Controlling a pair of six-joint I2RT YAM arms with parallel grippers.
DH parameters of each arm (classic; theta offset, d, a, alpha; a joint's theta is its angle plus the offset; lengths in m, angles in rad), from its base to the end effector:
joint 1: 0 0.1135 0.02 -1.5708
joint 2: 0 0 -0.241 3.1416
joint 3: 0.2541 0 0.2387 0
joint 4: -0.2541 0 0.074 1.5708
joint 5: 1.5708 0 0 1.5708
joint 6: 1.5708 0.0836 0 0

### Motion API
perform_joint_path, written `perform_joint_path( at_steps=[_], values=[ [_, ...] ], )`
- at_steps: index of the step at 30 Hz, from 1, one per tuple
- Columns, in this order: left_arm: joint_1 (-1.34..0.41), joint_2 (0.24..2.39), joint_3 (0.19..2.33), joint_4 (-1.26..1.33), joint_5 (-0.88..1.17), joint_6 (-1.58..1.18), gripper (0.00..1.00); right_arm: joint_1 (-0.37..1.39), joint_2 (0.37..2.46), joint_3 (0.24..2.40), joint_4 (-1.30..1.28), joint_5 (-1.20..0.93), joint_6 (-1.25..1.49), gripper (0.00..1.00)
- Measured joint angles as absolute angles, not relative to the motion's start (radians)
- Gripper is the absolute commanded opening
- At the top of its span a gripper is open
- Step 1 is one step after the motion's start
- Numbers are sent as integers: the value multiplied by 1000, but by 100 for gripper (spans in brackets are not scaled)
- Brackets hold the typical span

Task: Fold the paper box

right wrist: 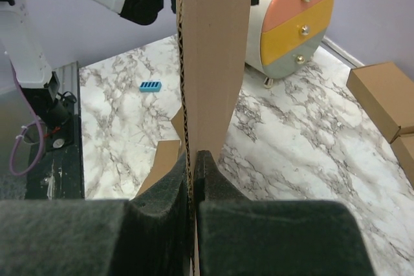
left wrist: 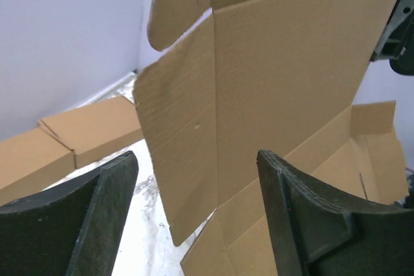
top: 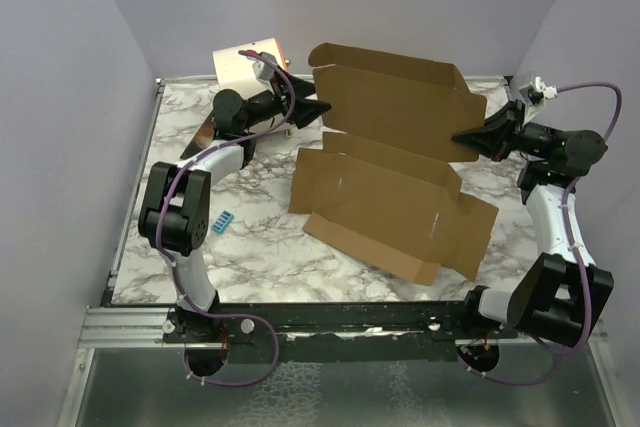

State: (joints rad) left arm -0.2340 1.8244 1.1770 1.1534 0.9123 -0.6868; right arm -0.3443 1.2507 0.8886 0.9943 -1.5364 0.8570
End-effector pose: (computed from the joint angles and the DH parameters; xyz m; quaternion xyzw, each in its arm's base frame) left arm 0.3839 -0.1595 0.3160 0.2676 0.5293 -0.5440 0.5936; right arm 0.2574 -0.0035 0.3620 -0.3274 0.6186 0.4666 0.5408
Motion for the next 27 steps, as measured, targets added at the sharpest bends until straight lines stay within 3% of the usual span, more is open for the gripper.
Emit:
perform_joint_path(
  at_steps=[5, 8, 11, 13, 17, 21, 27],
  values=[
    [-261, 1891, 1254, 1141, 970, -718, 47, -327, 1243, 920, 923, -1549, 802, 1],
    [-271, 1925, 1291, 1183, 1011, -770, 27, -321, 1238, 942, 873, -1555, 769, 1],
    [-271, 1952, 1311, 1260, 1046, -838, 2, -321, 1237, 957, 844, -1558, 746, 2],
    [-270, 1967, 1318, 1340, 1070, -893, 0, -321, 1237, 973, 804, -1559, 716, 4],
    [-255, 1985, 1320, 1495, 1109, -1026, 0, -321, 1236, 1047, 593, -1562, 549, 22],
    [-248, 1982, 1301, 1530, 1142, -1068, 0, -321, 1237, 1182, 221, -1552, 239, 39],
    [-244, 1981, 1286, 1533, 1197, -1069, 0, -320, 1254, 1296, -105, -1537, -44, 57]
  ],
)
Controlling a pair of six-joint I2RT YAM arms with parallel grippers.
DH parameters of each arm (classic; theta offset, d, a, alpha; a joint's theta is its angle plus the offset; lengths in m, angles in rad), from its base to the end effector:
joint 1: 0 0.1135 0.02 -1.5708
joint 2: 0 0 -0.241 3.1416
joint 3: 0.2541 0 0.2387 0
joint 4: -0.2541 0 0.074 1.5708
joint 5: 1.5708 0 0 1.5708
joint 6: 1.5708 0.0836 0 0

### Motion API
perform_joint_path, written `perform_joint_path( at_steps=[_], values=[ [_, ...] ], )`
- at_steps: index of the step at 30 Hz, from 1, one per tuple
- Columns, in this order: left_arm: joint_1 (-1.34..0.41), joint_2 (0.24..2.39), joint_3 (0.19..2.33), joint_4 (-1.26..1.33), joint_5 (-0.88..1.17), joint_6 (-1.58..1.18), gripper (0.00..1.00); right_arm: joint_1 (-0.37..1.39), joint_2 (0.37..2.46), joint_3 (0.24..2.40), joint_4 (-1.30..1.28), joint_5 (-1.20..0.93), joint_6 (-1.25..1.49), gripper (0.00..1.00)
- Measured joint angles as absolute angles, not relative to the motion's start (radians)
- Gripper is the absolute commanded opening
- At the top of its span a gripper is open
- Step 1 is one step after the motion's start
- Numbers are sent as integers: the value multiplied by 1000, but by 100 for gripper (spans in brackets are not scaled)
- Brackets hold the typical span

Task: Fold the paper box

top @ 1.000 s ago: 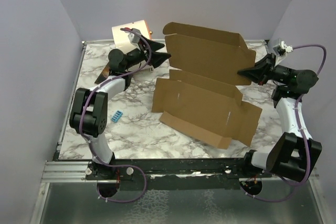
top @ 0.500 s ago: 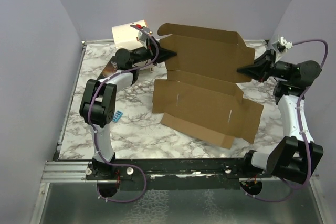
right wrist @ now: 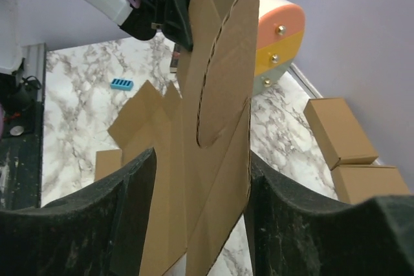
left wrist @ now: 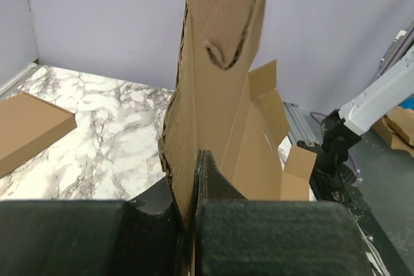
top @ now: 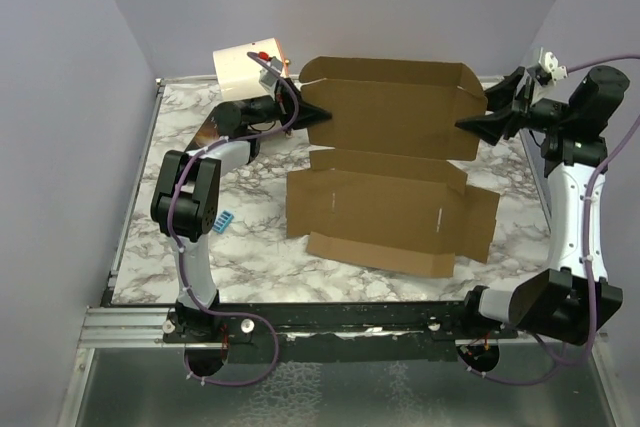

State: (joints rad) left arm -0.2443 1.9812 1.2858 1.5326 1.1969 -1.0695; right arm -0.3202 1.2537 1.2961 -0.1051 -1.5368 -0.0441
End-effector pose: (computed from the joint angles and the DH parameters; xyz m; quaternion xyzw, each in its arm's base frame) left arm 0.3712 -0.1727 0.3102 0.3629 0.4823 -0.6310 0.4874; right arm 0.2634 0.0007 0.4074 -0.3991 0.5846 0.4090 0.5759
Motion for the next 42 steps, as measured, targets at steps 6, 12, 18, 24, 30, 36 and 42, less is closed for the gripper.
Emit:
perform_joint_path(
  at_steps=[6, 12, 18, 24, 30, 36, 42],
  values=[
    [-244, 1981, 1307, 1533, 1232, -1079, 0, -292, 1315, 1386, -292, -1507, -192, 66],
    [-244, 1981, 1325, 1533, 1252, -1096, 0, -228, 1396, 1501, -480, -1423, -333, 63],
    [-244, 1981, 1362, 1533, 1271, -1111, 0, -222, 1411, 1515, -565, -1374, -396, 37],
    [-244, 1981, 1377, 1533, 1275, -1124, 0, -218, 1414, 1537, -621, -1341, -442, 5],
    [-238, 1981, 1391, 1533, 1275, -1124, 21, -211, 1418, 1570, -682, -1353, -461, 1],
    [-180, 1927, 1301, 1531, 1149, -1090, 63, -207, 1413, 1569, -635, -1333, -379, 1],
    [-37, 1637, 1007, 1390, 898, -953, 82, -207, 1391, 1569, -495, -1290, -247, 1]
  ],
)
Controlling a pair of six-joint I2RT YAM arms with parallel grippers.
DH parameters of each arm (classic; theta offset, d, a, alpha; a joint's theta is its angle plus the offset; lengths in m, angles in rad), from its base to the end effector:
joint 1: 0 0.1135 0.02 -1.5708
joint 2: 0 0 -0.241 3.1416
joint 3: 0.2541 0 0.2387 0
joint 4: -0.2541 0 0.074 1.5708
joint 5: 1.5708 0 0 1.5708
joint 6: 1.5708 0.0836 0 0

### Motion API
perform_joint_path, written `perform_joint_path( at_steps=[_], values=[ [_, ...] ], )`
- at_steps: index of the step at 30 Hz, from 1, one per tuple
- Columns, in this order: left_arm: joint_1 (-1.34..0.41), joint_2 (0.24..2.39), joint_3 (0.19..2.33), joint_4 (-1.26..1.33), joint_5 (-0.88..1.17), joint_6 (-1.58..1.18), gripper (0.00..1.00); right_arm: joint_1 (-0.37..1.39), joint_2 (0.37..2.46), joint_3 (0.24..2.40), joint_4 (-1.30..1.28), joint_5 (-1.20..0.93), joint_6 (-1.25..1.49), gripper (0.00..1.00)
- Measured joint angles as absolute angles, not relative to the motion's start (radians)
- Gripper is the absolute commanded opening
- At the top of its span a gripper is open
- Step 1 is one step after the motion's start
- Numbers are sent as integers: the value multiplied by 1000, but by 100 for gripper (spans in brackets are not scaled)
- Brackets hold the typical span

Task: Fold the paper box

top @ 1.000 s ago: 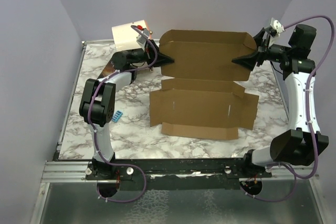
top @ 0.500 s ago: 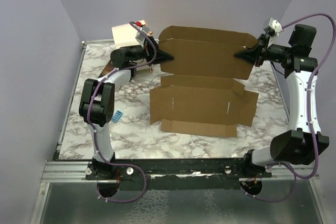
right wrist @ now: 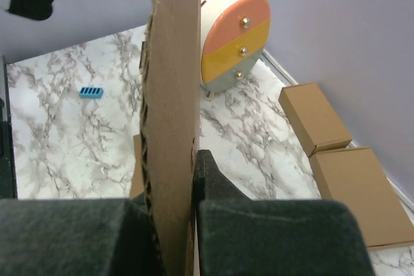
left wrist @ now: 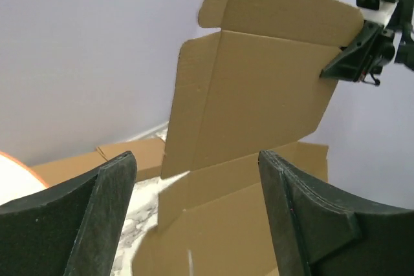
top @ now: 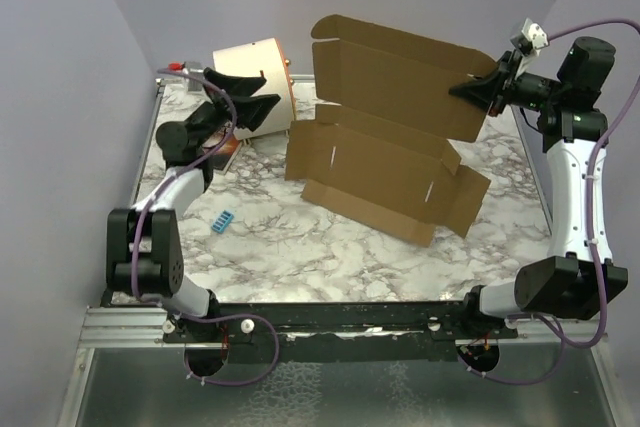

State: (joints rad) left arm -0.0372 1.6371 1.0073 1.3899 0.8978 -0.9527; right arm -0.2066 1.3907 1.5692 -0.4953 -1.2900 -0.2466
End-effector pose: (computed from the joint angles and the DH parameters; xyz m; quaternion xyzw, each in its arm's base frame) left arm 0.3467 -0.0783 0.3533 0.2007 0.4949 -0.5438 0.6473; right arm 0.2963 0.0200 0.4204 -0.3656 0.6399 0.3691 0.5662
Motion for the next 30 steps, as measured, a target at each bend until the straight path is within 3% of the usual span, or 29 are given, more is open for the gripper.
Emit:
perform_joint_path(
  at_steps=[8, 13, 18, 21, 23, 27, 30],
  values=[
    [-42, 1276, 609, 1193, 694, -723, 89, -207, 1385, 1563, -312, -1325, -61, 1],
    [-80, 1312, 474, 1097, 617, -607, 91, -207, 1375, 1539, -266, -1354, 1, 1],
    [-137, 1439, 461, 1156, 603, -520, 93, -207, 1358, 1532, -265, -1374, 20, 1],
    [-163, 1510, 469, 1203, 594, -473, 89, -207, 1346, 1532, -264, -1390, 38, 1],
    [-179, 1553, 486, 1215, 589, -447, 77, -207, 1342, 1532, -262, -1398, 51, 1],
    [-202, 1632, 550, 1225, 583, -397, 26, -207, 1341, 1530, -263, -1406, 76, 1],
    [-210, 1656, 590, 1220, 583, -371, 2, -207, 1340, 1528, -269, -1408, 92, 1]
  ],
)
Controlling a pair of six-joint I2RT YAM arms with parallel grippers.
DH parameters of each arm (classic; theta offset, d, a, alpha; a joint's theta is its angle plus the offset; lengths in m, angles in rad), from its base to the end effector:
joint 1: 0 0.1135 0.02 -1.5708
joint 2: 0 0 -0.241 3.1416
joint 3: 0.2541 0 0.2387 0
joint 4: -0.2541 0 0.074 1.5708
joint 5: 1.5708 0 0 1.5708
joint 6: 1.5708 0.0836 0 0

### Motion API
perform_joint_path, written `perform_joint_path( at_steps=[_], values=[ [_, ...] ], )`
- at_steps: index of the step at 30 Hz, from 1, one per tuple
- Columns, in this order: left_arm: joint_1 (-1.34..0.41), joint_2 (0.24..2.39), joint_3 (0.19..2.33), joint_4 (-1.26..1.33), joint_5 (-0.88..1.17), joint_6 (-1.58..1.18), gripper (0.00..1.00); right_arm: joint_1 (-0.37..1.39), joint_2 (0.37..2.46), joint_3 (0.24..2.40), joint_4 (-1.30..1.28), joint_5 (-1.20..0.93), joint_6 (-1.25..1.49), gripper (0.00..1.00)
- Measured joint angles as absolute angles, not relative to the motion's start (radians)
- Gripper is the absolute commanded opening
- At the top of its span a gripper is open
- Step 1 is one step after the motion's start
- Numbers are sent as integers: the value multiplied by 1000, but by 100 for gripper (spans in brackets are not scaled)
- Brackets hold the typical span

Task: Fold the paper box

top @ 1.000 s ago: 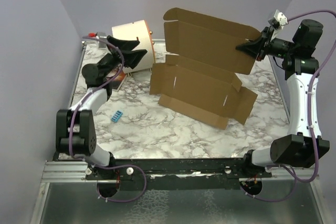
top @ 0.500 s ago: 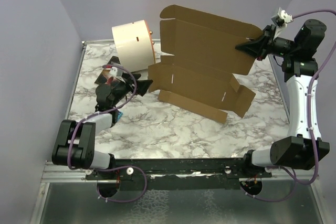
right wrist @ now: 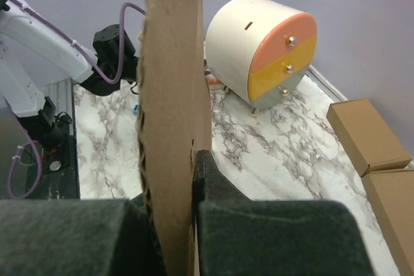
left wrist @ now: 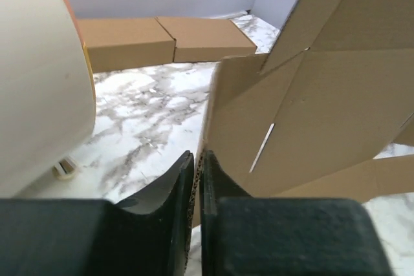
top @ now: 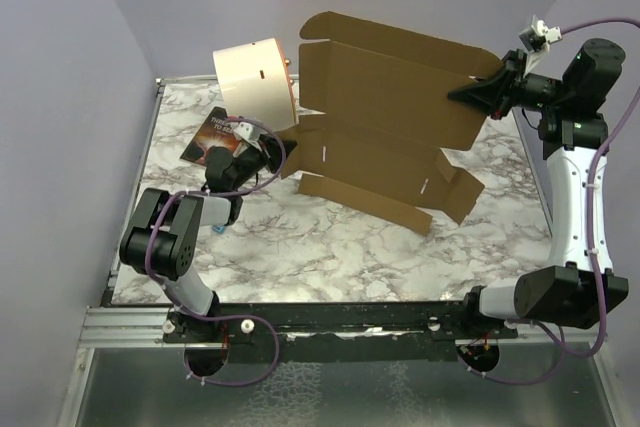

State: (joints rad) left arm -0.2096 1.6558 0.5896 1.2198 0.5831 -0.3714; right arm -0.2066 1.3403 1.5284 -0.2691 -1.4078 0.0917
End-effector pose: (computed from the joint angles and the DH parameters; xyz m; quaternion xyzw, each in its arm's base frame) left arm 0.3296 -0.1172 0.2024 0.1672 0.6389 -0.3875 0.6432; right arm 0.2792 0.0258 0.4432 -0.3506 0.6194 0.4453 0.5432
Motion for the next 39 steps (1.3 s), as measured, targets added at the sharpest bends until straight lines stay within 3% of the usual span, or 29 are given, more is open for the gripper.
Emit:
perform_joint_path(
  at_steps=[21, 22, 25, 27, 32, 39],
  values=[
    [-240, 1693, 567, 1441, 506, -289, 0, -210, 1431, 1445, -437, -1403, 355, 1],
    [-242, 1694, 567, 1451, 505, -289, 5, -210, 1431, 1438, -448, -1401, 357, 1],
    [-245, 1710, 564, 1473, 496, -296, 37, -210, 1431, 1395, -455, -1393, 374, 1],
    [-245, 1715, 549, 1475, 473, -326, 49, -210, 1431, 1373, -451, -1377, 392, 1],
    [-227, 1648, 456, 1447, 384, -482, 61, -210, 1427, 1338, -369, -1340, 451, 1],
    [-155, 1308, 412, 1138, 268, -699, 77, -210, 1419, 1291, -213, -1302, 532, 1]
  ],
)
